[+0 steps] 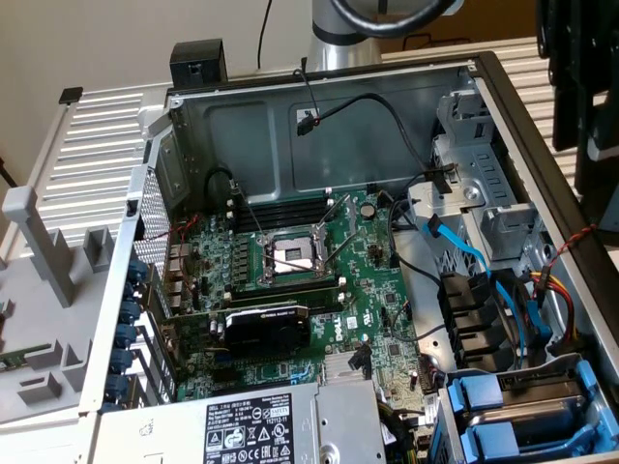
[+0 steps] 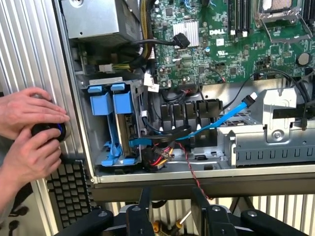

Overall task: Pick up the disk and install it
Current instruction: 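Insert the first disk wire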

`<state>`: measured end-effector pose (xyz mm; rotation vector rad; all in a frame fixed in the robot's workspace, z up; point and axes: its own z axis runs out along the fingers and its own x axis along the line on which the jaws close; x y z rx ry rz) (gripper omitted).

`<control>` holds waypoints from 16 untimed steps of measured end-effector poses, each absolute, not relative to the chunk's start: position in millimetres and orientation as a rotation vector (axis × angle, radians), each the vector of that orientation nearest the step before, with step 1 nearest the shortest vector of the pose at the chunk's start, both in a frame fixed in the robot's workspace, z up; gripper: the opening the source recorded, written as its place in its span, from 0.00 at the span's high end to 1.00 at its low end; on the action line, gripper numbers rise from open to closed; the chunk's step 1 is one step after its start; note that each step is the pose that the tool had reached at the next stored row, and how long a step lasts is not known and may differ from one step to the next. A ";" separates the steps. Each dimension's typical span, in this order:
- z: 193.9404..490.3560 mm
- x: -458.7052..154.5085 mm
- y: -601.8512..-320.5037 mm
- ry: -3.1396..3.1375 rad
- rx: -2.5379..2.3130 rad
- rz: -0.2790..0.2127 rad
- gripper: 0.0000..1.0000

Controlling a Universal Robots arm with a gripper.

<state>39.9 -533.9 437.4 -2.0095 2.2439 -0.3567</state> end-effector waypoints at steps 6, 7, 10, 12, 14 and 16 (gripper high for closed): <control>436.6 41.7 -532.2 2.284 -1.970 -0.360 0.55; 436.5 41.9 -532.0 2.292 -1.962 -0.361 0.55; 435.7 42.0 -531.9 2.322 -1.932 -0.363 0.55; 434.8 42.0 -531.9 2.352 -1.904 -0.363 0.55; 432.4 41.9 -531.9 2.382 -1.875 -0.363 0.55; 428.9 42.0 -531.9 2.414 -1.840 -0.365 0.55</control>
